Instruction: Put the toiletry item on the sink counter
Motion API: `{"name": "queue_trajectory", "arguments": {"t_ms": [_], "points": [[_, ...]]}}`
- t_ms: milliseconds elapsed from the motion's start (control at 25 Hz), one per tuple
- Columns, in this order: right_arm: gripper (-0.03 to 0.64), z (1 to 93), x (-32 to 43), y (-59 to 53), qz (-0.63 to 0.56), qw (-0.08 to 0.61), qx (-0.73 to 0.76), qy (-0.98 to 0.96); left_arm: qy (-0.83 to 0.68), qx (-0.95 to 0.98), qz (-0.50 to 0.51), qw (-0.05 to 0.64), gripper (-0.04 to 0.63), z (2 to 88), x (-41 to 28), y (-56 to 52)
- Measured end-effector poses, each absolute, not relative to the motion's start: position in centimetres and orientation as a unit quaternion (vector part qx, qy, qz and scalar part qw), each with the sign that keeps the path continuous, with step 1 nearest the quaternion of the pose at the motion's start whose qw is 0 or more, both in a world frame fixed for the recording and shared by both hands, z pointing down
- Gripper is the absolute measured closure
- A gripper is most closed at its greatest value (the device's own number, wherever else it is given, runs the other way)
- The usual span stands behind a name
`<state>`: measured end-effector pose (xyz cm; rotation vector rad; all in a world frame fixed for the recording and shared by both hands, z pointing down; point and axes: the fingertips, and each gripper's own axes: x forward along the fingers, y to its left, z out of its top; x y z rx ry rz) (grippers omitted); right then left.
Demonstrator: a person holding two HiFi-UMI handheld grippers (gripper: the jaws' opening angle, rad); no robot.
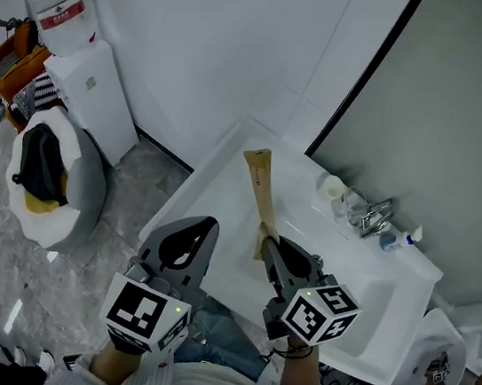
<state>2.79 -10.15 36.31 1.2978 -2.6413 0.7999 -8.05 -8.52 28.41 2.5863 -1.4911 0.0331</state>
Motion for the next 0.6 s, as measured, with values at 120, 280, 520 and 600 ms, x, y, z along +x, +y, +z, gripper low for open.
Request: {"name": "queue_trajectory", "arguments": {"t_ms": [120, 280, 520, 600], "points": [[0.558, 35.9, 3.4, -12.6, 0.261, 0.043, 0.422, -0.867, -0.502, 0.861, 0.013, 0.074, 0.578, 27.9, -7.5, -10.9], [0.558, 35.7, 4.5, -15.0, 0.258, 0.042, 0.422, -0.868, -0.503, 0.861, 0.014, 0.072, 0.578, 27.8, -6.5, -13.1], [0.557, 35.9, 6.5, -17.4, 0.258, 0.047, 0.429, -0.865, -0.497, 0.864, 0.024, 0.080, 0.578, 28.7, -4.9, -15.5], [0.558, 36.0, 7.0, -17.9, 0.258, 0.050, 0.433, -0.862, -0.492, 0.866, 0.027, 0.083, 0.578, 29.0, -4.5, -16.1]]}}
